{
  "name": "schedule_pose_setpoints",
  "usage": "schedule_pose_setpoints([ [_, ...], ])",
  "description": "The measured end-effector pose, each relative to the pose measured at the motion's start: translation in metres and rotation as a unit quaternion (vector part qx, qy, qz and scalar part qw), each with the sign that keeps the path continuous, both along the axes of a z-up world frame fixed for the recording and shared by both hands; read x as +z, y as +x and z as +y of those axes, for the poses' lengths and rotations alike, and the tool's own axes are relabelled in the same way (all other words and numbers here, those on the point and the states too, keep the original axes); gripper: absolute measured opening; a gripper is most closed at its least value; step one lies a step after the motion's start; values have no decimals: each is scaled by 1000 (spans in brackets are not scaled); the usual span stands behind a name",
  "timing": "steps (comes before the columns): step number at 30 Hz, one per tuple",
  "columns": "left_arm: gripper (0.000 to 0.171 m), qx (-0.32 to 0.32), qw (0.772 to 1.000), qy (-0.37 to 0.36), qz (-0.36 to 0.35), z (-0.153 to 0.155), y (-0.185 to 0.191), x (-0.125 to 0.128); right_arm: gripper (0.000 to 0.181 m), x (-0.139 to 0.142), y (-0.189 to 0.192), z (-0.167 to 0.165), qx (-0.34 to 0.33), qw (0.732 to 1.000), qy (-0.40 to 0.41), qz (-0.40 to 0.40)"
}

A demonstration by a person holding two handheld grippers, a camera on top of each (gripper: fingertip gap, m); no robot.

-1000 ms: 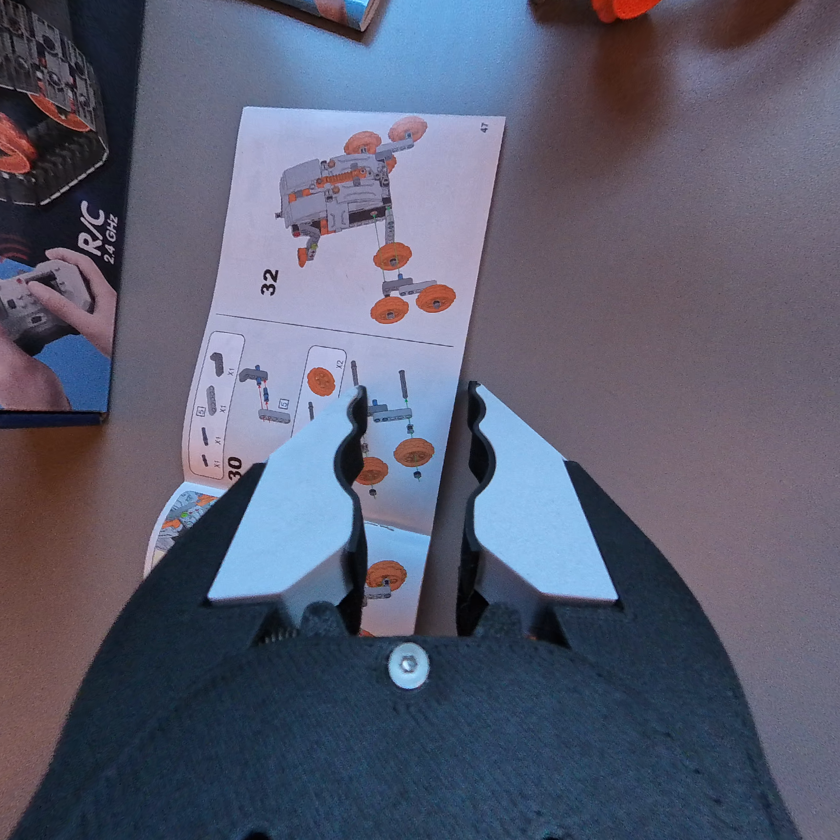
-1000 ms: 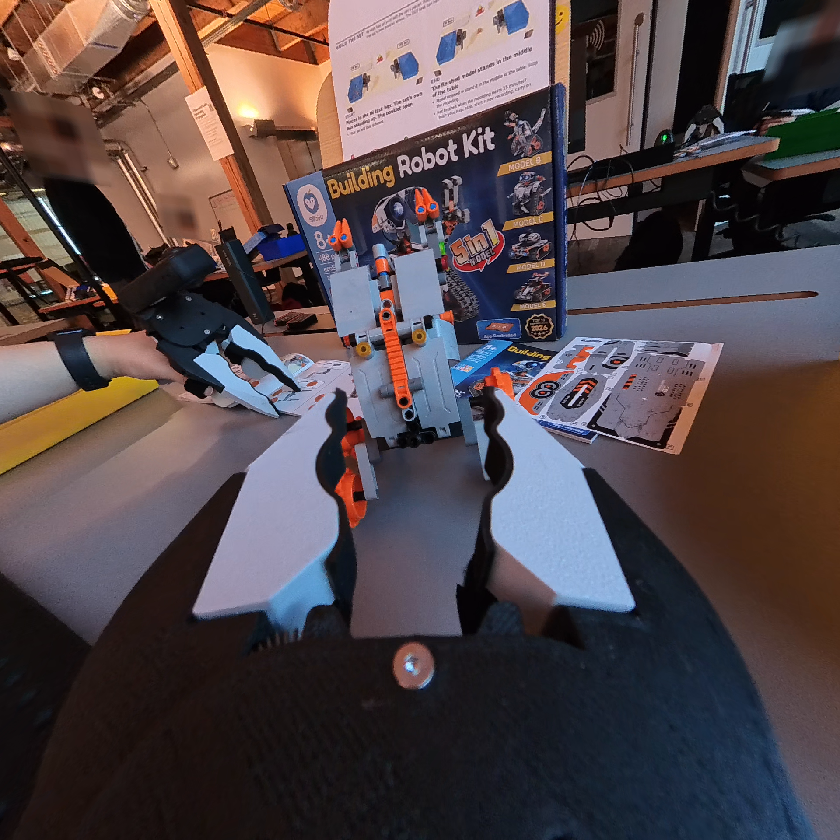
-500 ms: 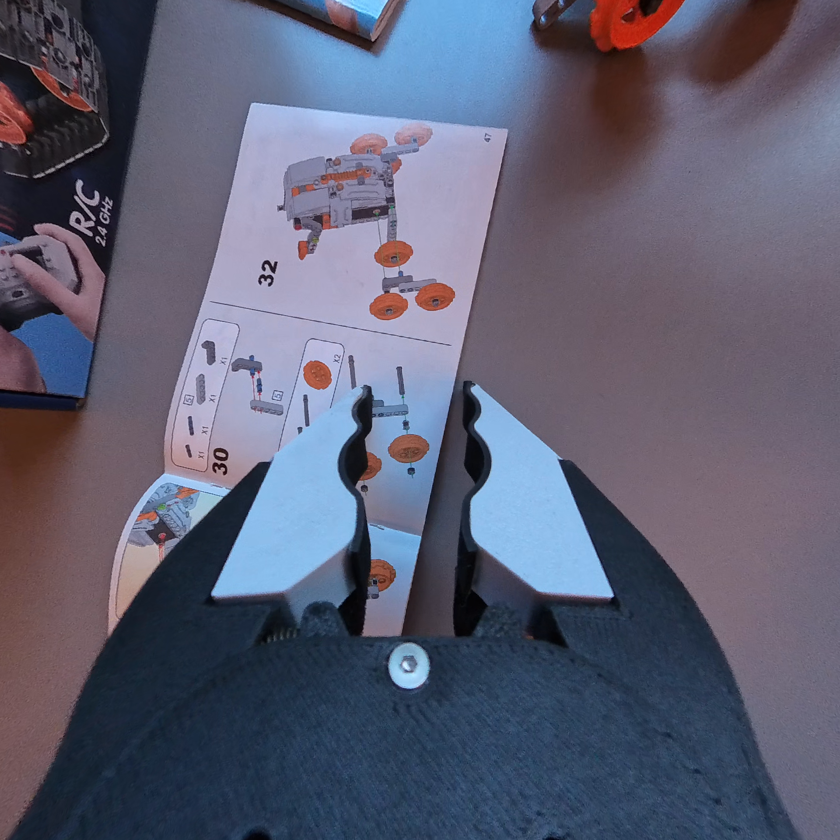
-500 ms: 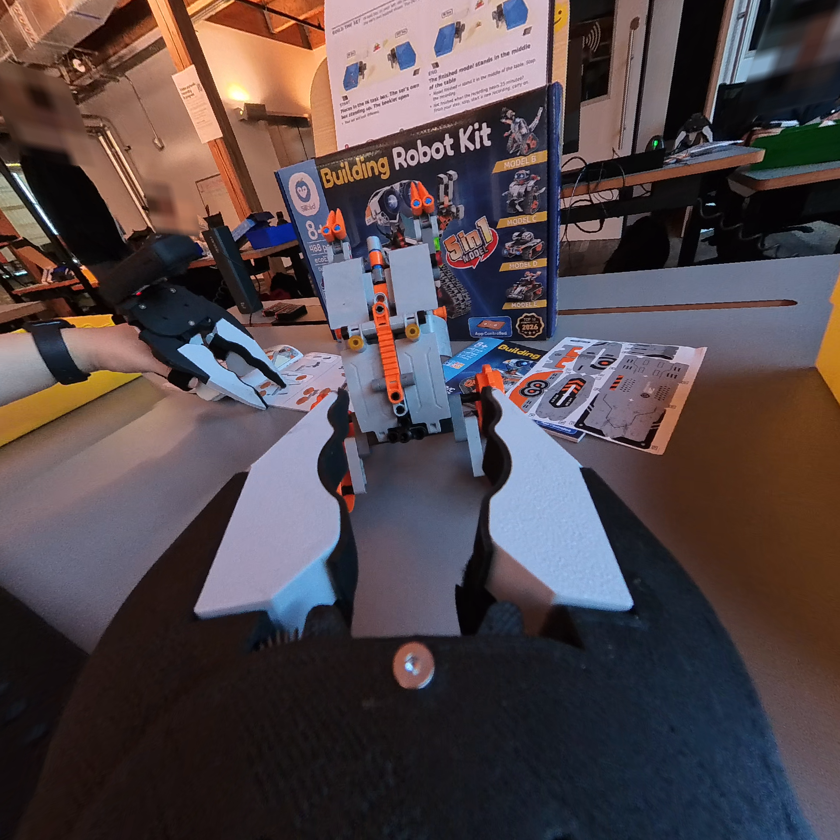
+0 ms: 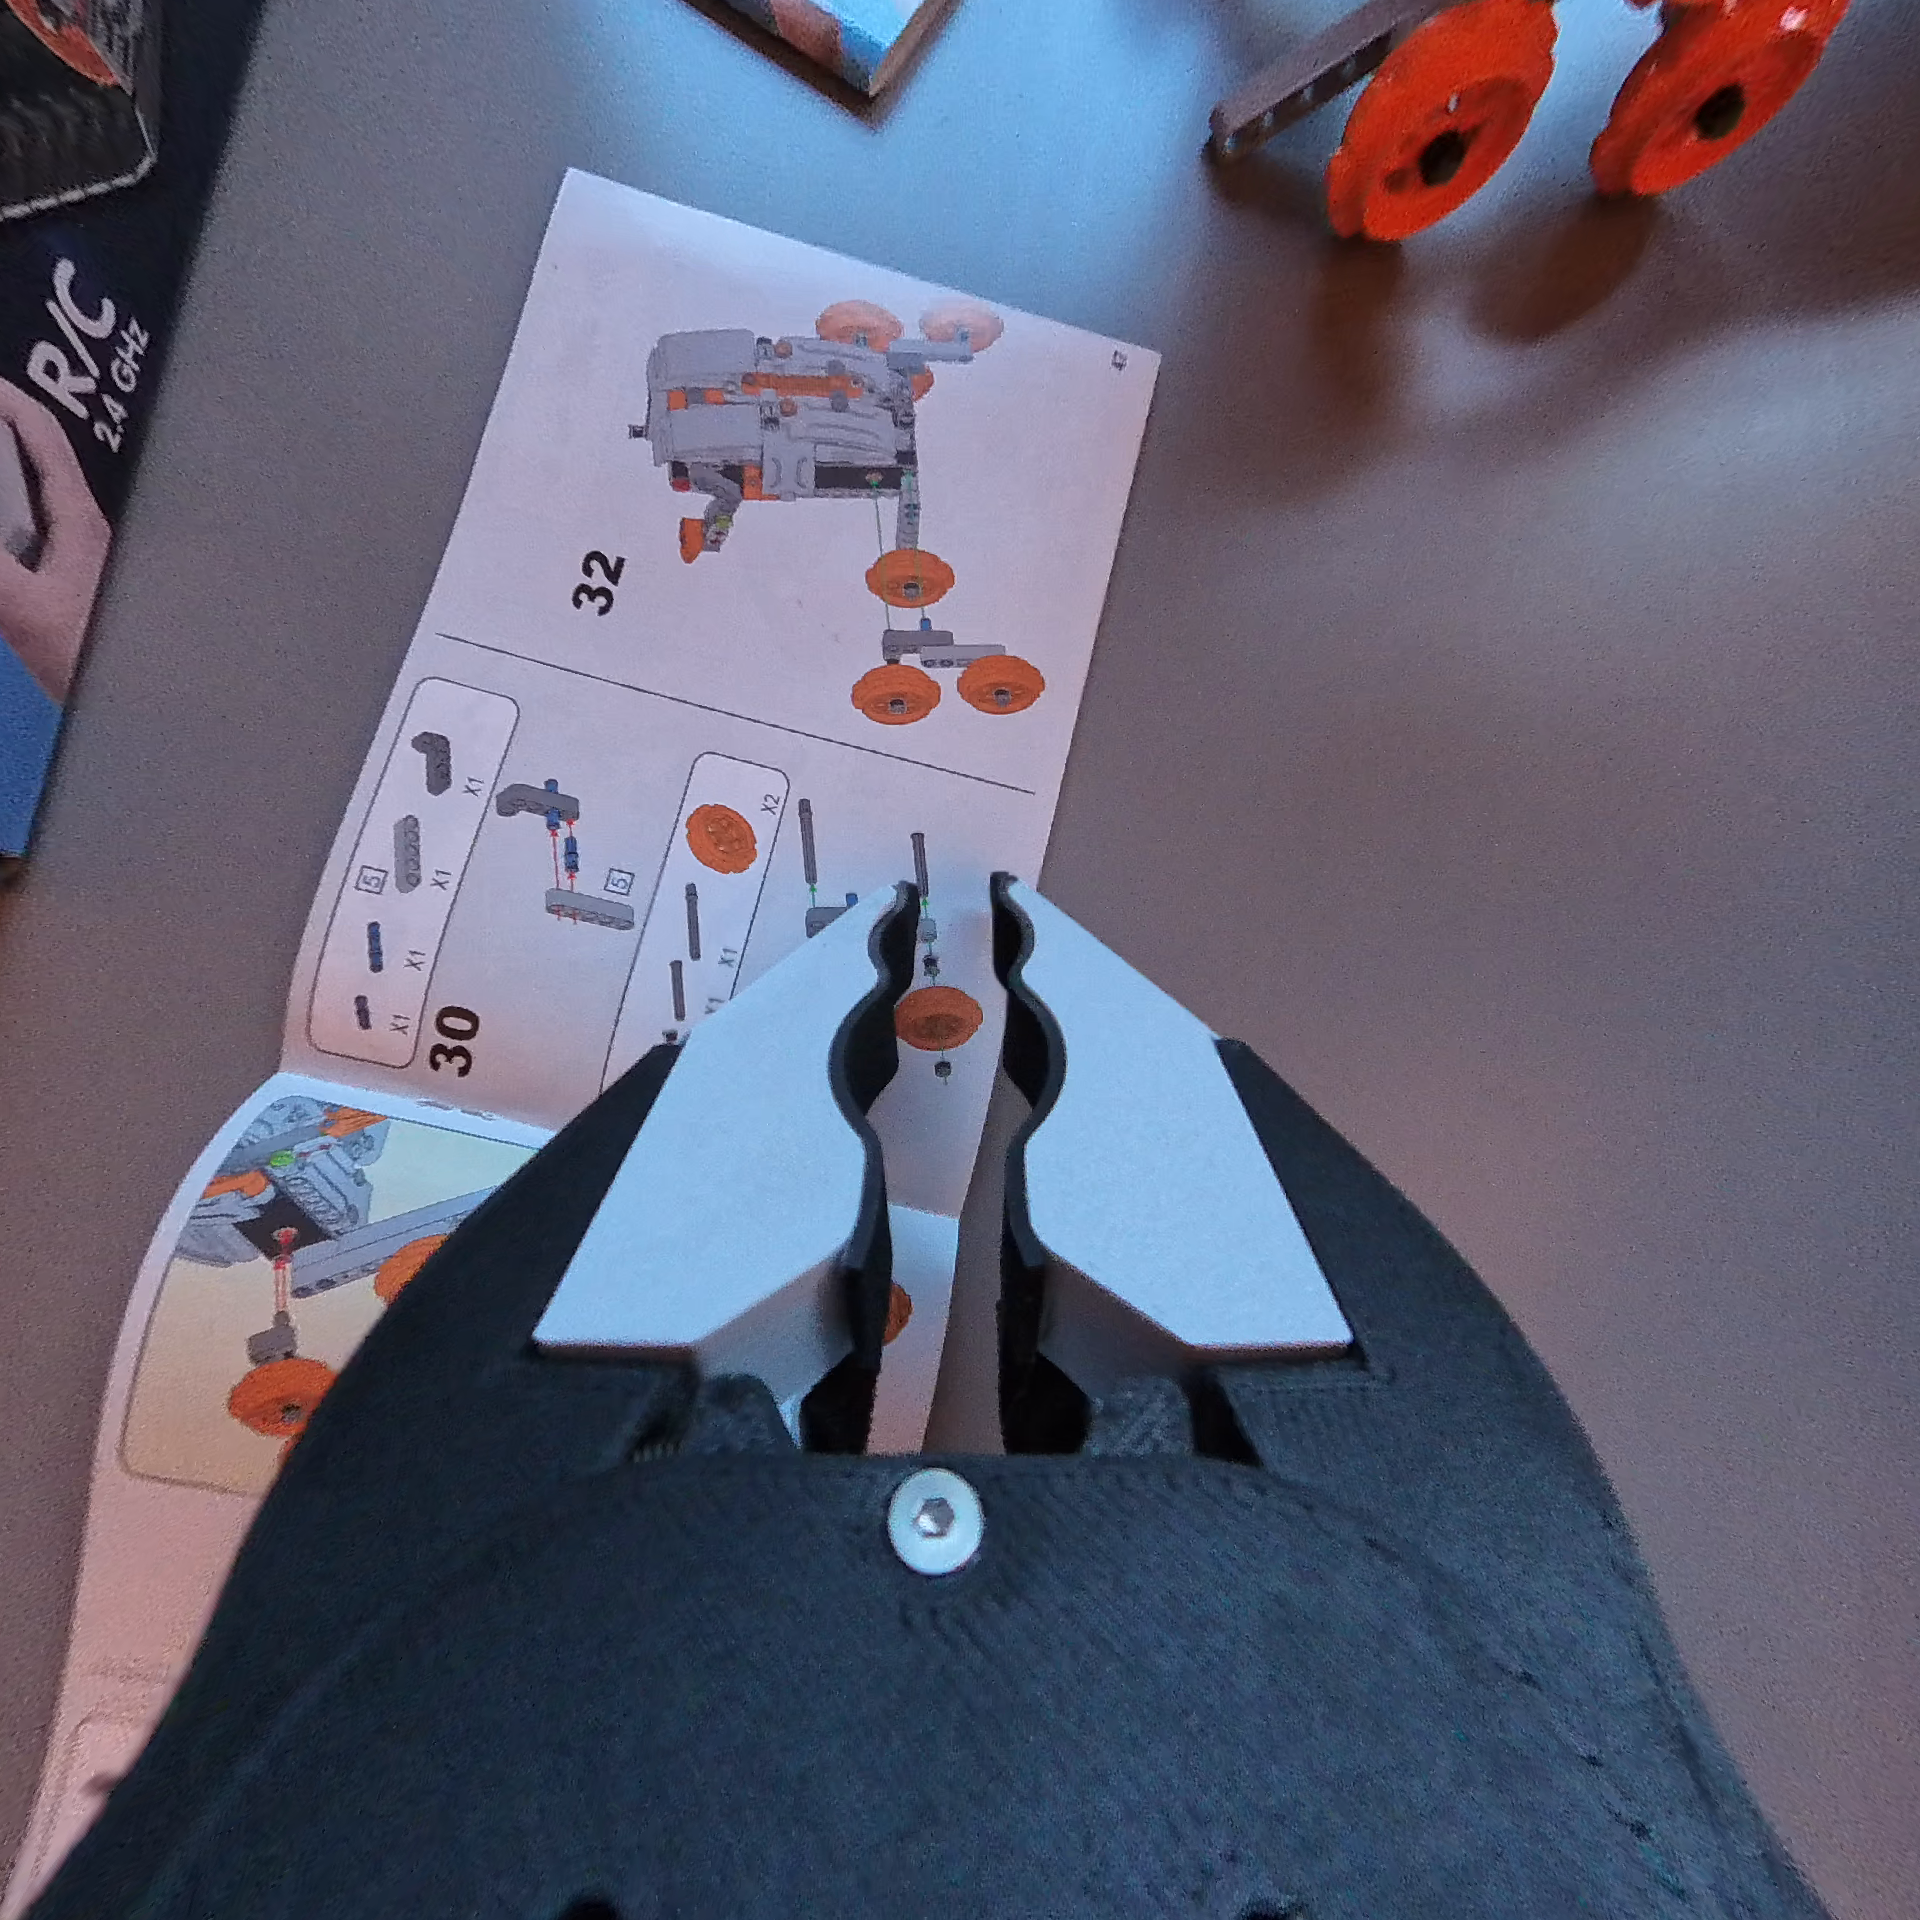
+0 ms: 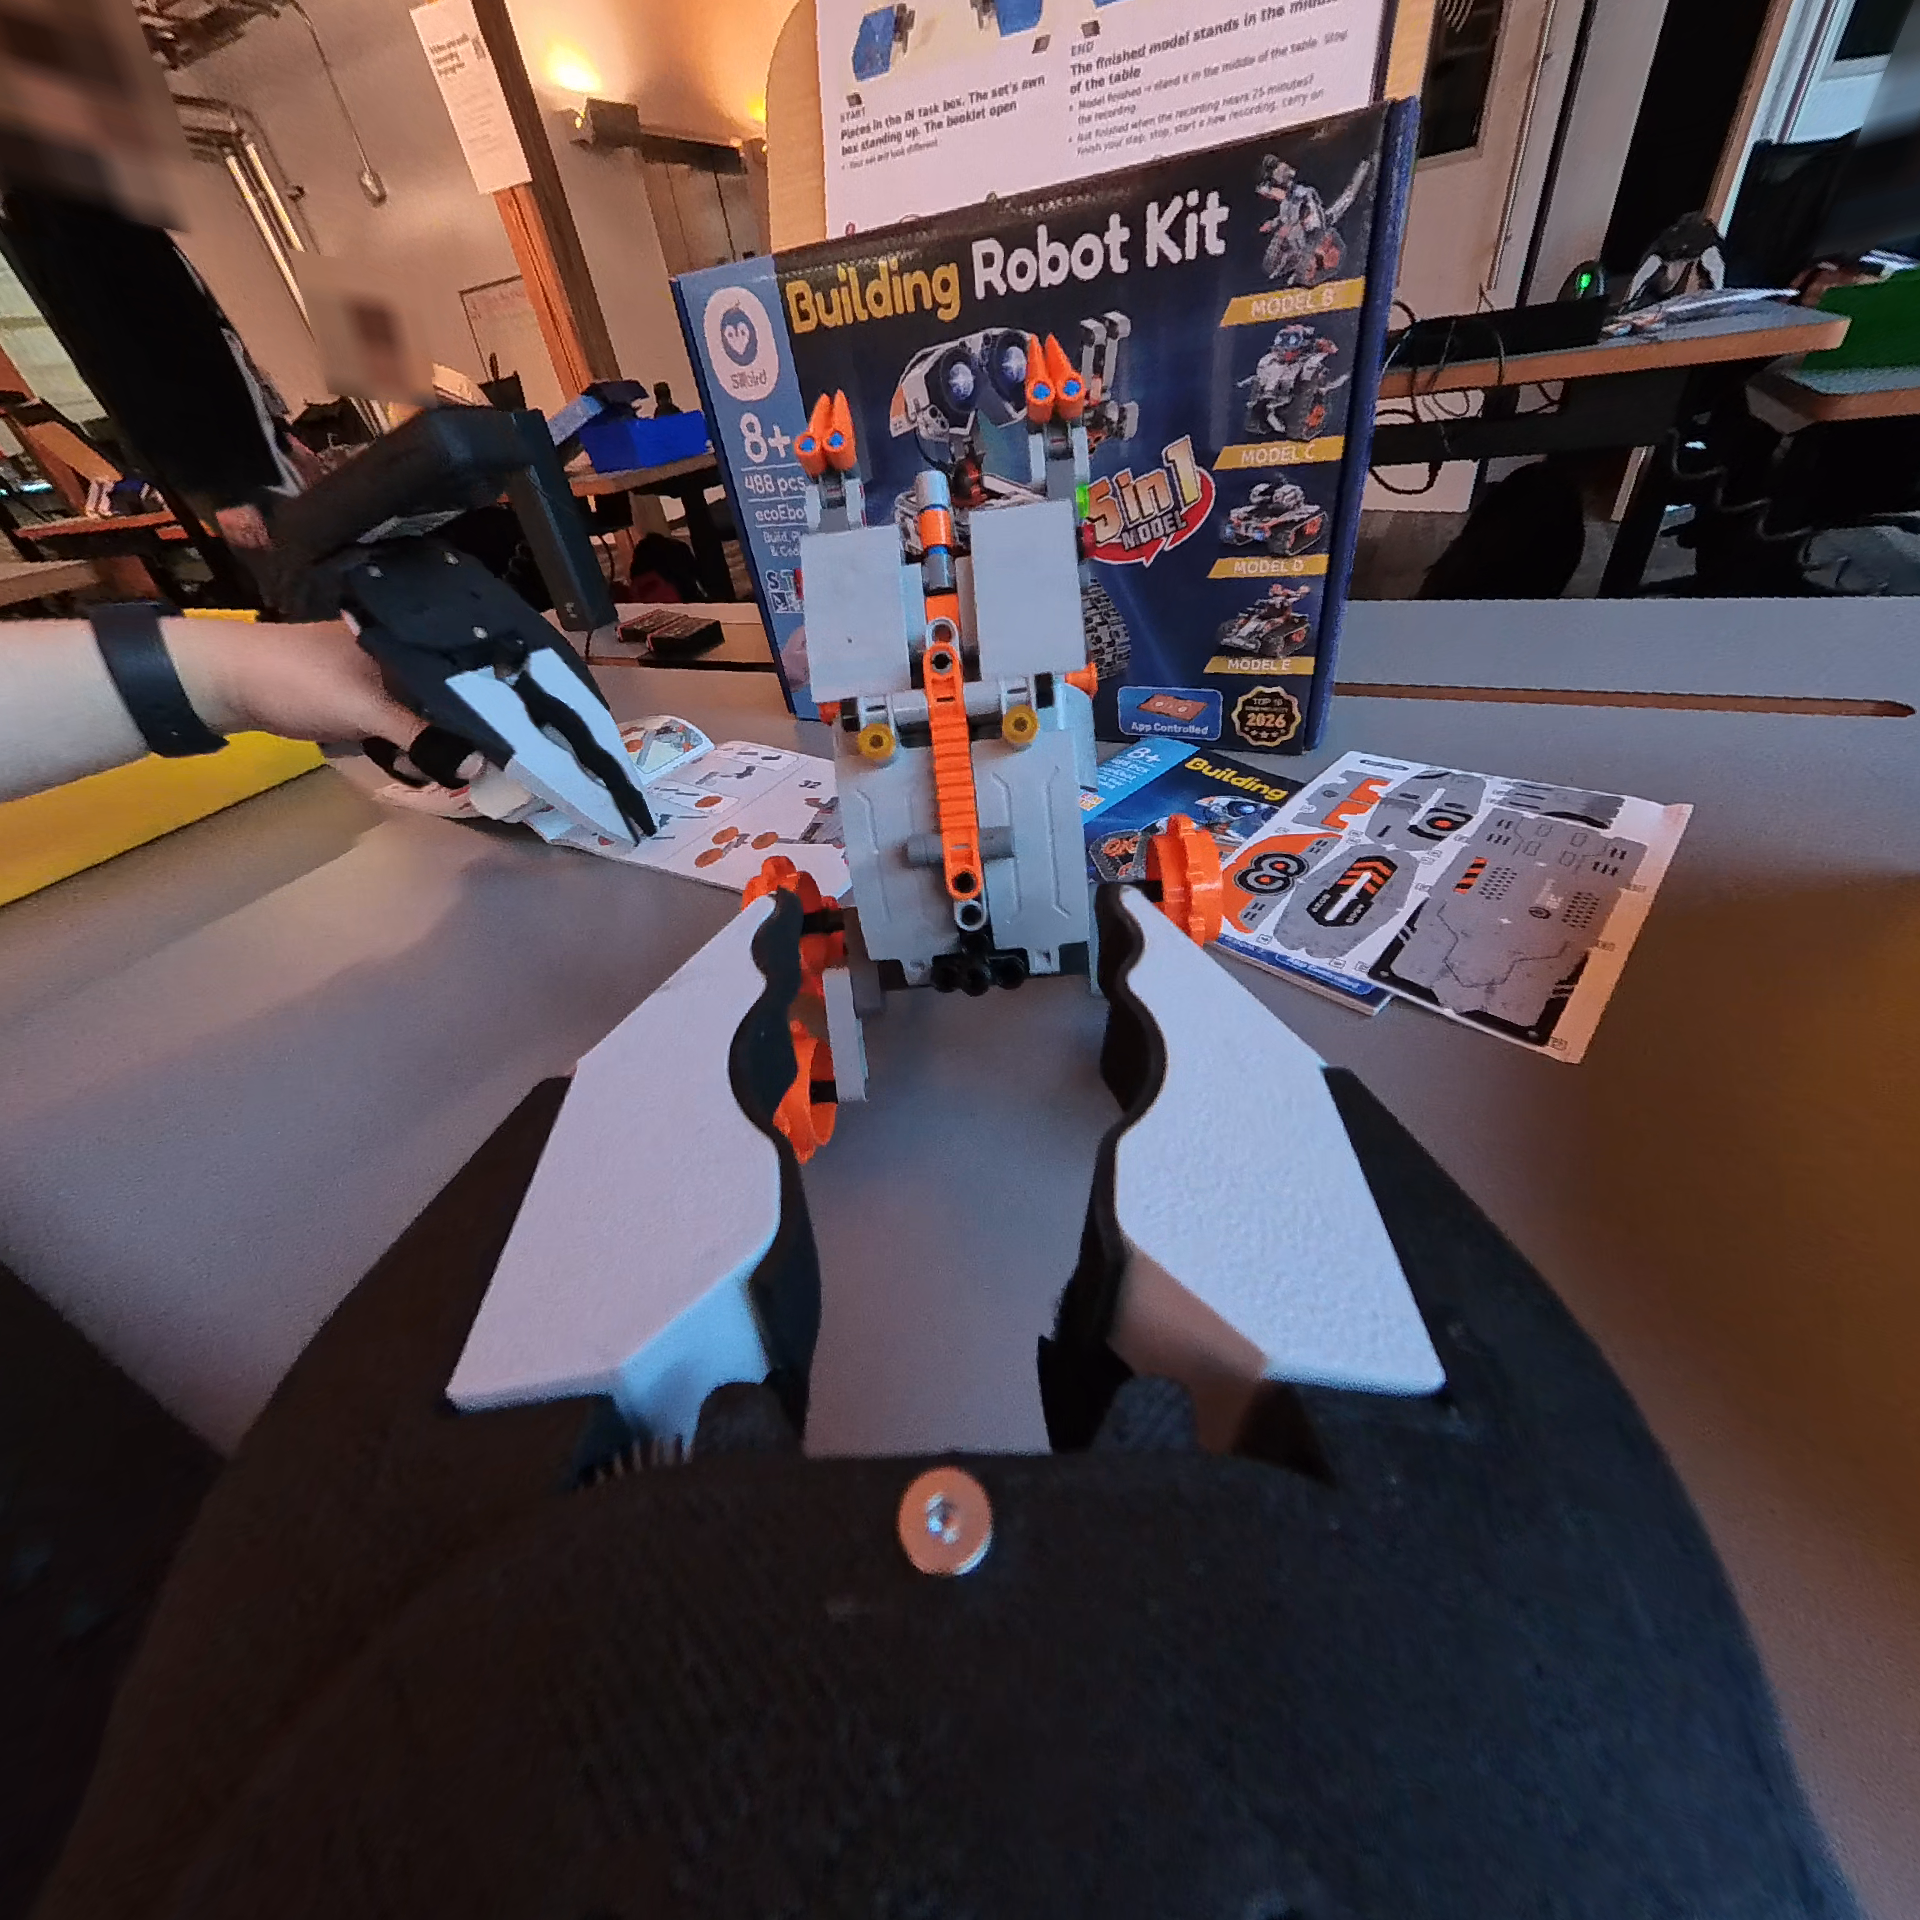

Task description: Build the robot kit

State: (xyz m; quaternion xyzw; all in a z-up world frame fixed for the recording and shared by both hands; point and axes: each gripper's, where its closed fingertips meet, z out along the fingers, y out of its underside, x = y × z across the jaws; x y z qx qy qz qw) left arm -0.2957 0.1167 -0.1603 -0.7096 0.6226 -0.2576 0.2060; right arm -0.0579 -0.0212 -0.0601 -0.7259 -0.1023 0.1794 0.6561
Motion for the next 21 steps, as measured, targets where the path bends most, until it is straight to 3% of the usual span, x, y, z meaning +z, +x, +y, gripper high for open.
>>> schedule_pose_setpoints([
  [5,16,10,999,-47,-25,1,2,5,56,-9,-9,4,9,999,-21,-25],
  [9,56,11,996,-5,-83,0,31,29,56,-14,-15,7,11,998,-24,-60],
  [12,72,-12,995,74,-60,-4,58,18,56,-14,-16,8,8,997,-21,-72],
  [15,70,-28,996,85,-22,-9,74,-3,55,-11,-15,8,2,997,-13,-82],
  [18,51,-23,995,91,-14,-2,76,-3,55,-12,-17,5,6,997,-11,-82],
  [21,47,-27,996,82,-13,-1,75,-3,56,-11,-16,6,9,998,-13,-68],
])
